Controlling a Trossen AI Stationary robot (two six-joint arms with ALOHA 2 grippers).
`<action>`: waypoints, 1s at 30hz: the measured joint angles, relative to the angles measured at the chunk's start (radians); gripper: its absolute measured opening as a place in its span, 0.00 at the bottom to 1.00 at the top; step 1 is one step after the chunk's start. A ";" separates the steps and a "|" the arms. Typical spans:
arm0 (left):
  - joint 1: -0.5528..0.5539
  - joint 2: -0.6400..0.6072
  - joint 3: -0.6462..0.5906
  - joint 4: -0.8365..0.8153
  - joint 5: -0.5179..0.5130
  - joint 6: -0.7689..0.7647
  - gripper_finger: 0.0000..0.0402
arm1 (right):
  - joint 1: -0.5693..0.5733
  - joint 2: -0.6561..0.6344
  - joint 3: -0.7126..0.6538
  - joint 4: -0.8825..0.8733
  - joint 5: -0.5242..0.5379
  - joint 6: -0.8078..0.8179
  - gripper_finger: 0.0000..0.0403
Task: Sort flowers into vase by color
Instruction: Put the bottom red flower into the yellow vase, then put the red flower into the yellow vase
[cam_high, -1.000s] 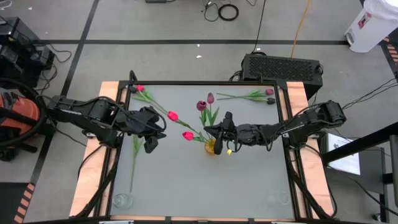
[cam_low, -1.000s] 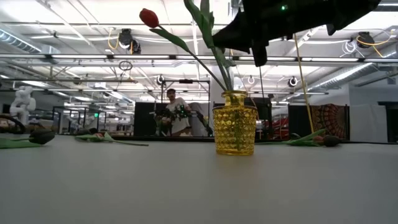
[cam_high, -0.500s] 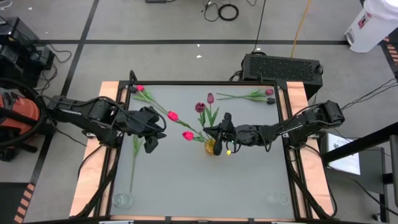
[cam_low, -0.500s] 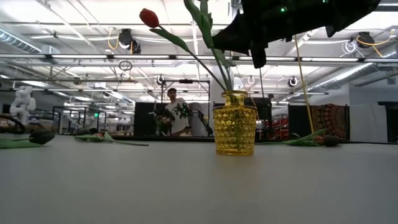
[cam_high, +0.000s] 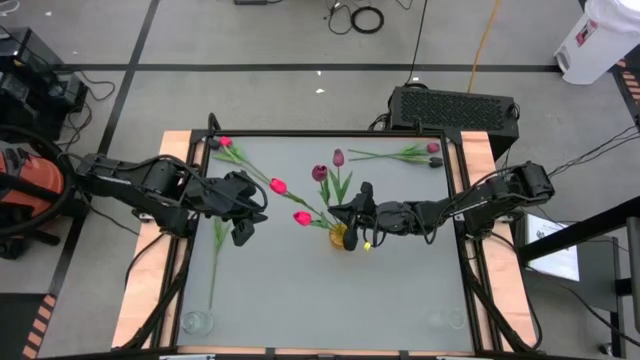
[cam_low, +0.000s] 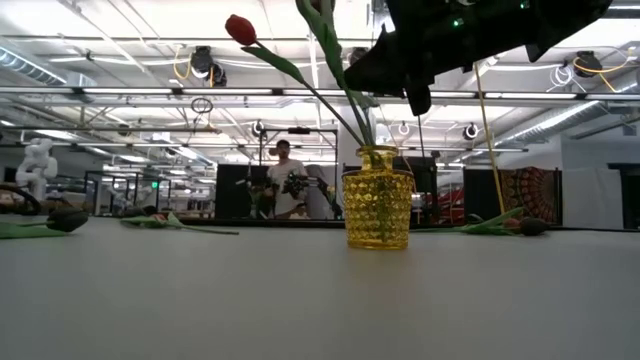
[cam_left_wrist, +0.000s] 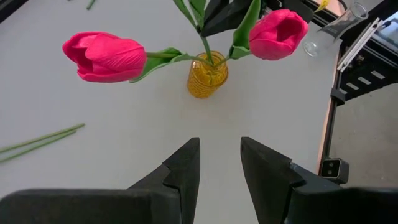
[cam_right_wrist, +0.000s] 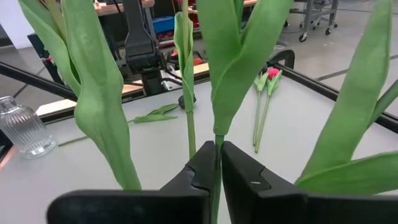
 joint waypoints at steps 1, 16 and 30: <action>0.000 0.000 0.000 0.000 0.000 0.000 0.31 | 0.000 0.000 0.000 0.000 0.000 0.000 0.07; 0.000 0.000 0.000 0.000 0.000 -0.016 0.31 | 0.001 0.000 0.000 0.020 -0.004 -0.004 0.24; 0.000 0.000 0.000 -0.003 -0.016 -0.015 0.31 | 0.010 -0.161 0.000 0.089 -0.004 -0.059 0.36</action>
